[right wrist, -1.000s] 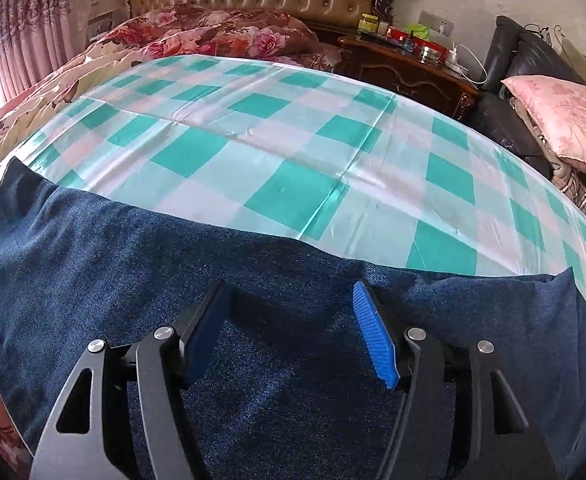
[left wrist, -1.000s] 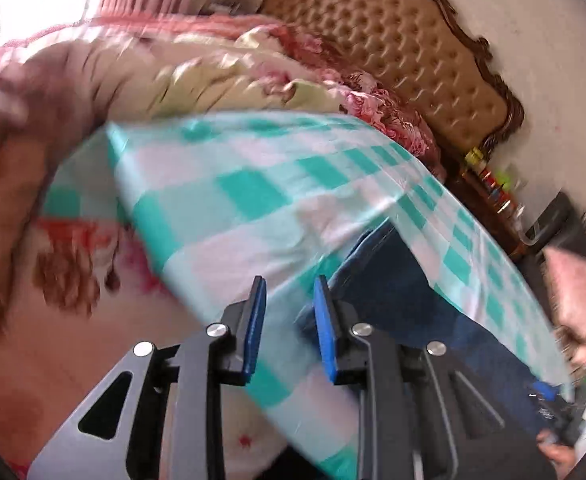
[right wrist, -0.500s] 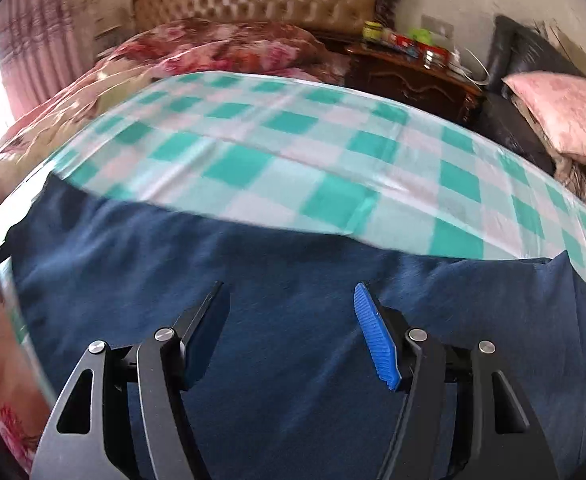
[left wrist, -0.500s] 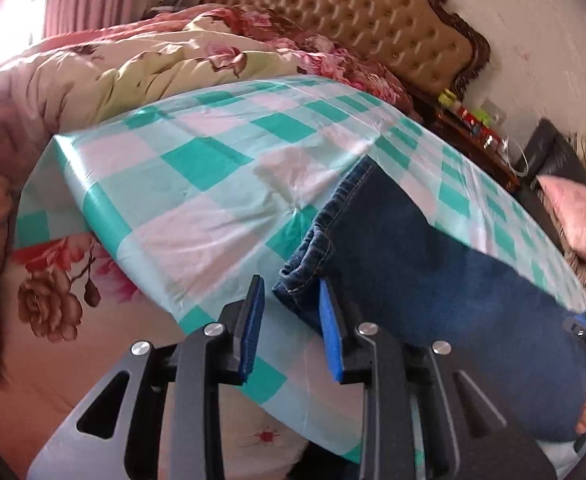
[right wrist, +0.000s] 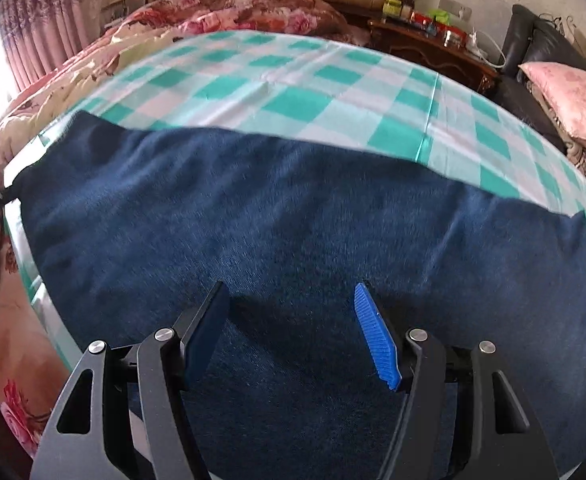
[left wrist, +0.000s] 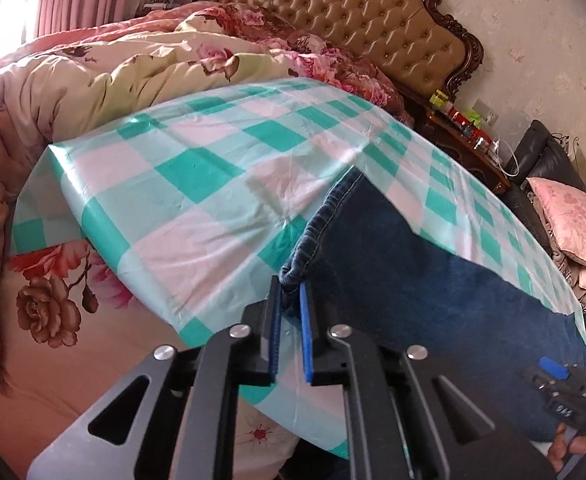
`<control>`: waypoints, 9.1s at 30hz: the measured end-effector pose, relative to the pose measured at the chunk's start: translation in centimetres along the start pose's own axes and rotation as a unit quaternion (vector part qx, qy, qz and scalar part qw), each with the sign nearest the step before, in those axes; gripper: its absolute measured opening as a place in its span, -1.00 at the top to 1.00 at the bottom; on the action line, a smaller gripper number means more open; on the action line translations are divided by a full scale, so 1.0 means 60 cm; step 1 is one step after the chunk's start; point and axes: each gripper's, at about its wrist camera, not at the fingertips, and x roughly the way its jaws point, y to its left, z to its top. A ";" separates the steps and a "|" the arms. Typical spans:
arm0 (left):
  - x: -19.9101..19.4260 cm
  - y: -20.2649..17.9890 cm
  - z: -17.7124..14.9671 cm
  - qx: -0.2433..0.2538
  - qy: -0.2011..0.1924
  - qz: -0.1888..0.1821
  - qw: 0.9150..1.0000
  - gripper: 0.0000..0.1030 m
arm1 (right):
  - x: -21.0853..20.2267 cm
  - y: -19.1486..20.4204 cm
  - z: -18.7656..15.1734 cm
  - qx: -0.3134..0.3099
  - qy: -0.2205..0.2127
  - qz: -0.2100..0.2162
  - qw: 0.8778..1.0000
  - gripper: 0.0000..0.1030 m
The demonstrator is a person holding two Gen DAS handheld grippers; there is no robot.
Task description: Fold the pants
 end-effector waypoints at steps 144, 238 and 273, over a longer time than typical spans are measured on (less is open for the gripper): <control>-0.105 -0.738 -0.533 0.652 -0.170 -0.044 0.738 0.78 | -0.077 -0.450 -0.047 0.253 0.043 0.235 0.938 0.80; 0.077 -0.509 -0.101 0.229 0.034 -0.037 0.972 0.56 | -0.103 -0.286 -0.150 0.085 -0.010 -0.045 0.995 -0.29; -0.007 -0.437 -0.241 0.219 0.062 0.000 0.974 0.25 | -0.048 -0.372 -0.084 0.135 -0.008 -0.094 0.986 -0.36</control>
